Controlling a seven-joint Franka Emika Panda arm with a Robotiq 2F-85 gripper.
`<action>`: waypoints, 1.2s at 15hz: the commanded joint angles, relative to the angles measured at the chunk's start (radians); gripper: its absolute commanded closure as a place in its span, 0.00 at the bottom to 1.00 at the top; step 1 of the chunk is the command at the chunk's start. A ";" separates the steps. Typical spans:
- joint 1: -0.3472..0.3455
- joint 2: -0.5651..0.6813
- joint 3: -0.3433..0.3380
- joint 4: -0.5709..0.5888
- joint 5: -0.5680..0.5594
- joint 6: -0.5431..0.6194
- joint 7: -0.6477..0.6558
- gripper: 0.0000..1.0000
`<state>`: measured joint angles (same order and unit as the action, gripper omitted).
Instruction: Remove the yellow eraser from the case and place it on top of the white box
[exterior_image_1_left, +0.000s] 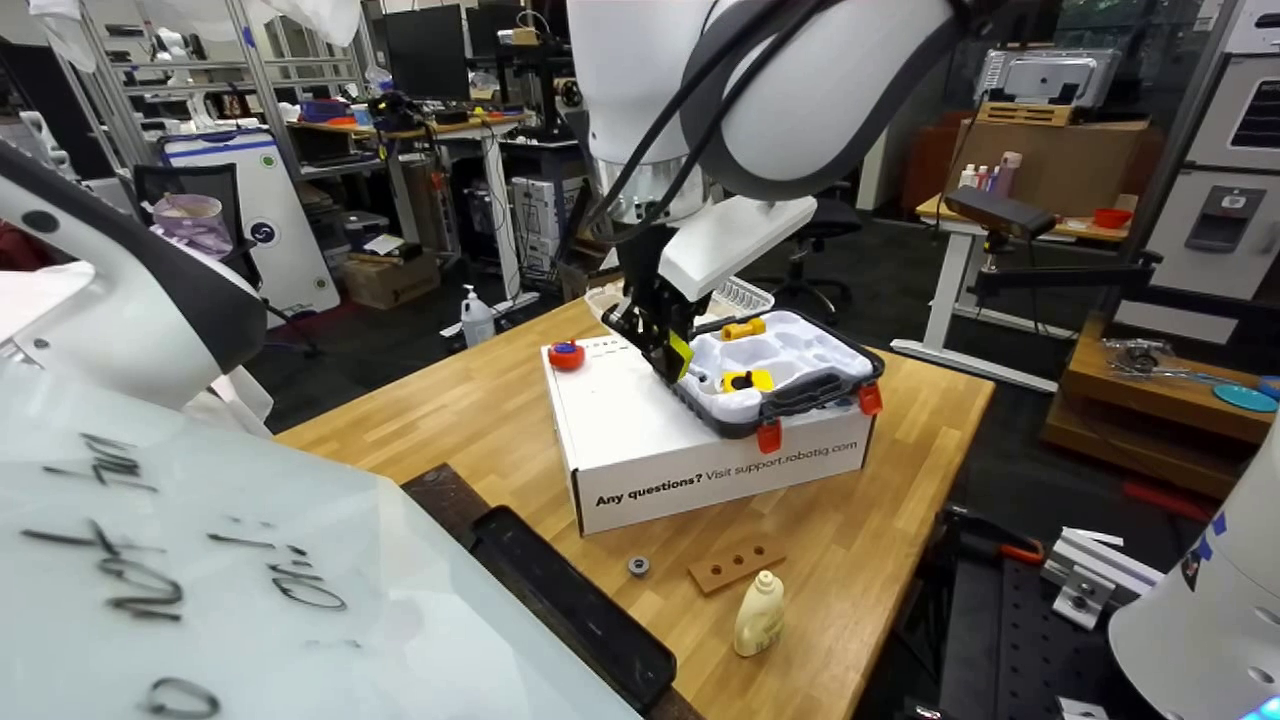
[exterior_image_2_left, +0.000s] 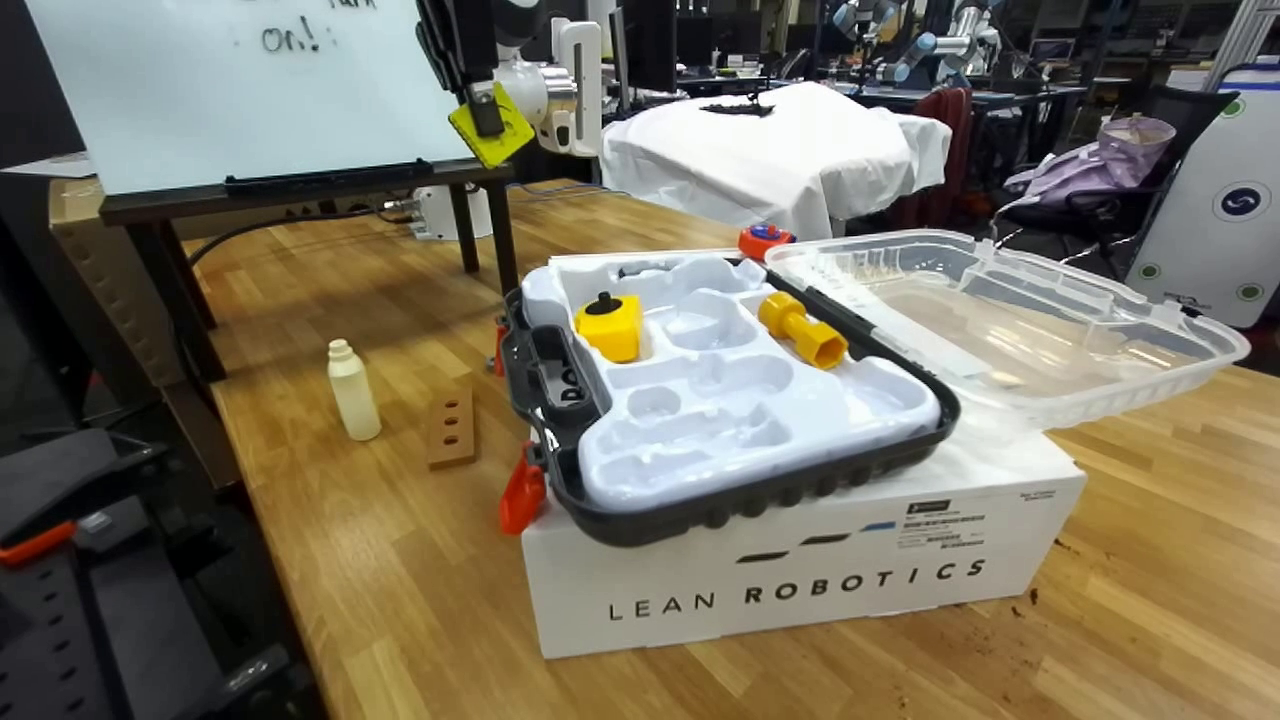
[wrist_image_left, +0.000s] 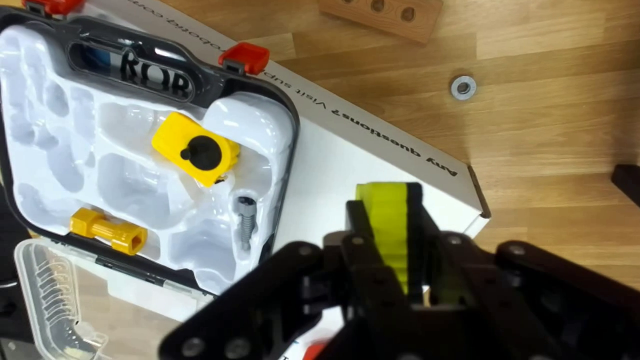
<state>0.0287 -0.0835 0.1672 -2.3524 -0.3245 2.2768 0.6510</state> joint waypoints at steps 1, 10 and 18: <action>0.008 0.065 -0.007 0.067 -0.159 -0.027 0.056 0.94; 0.104 0.381 -0.081 0.326 -0.357 -0.076 0.062 0.94; 0.182 0.552 -0.161 0.479 -0.404 -0.194 0.038 0.94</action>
<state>0.1790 0.4350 0.0299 -1.9254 -0.7122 2.1436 0.7073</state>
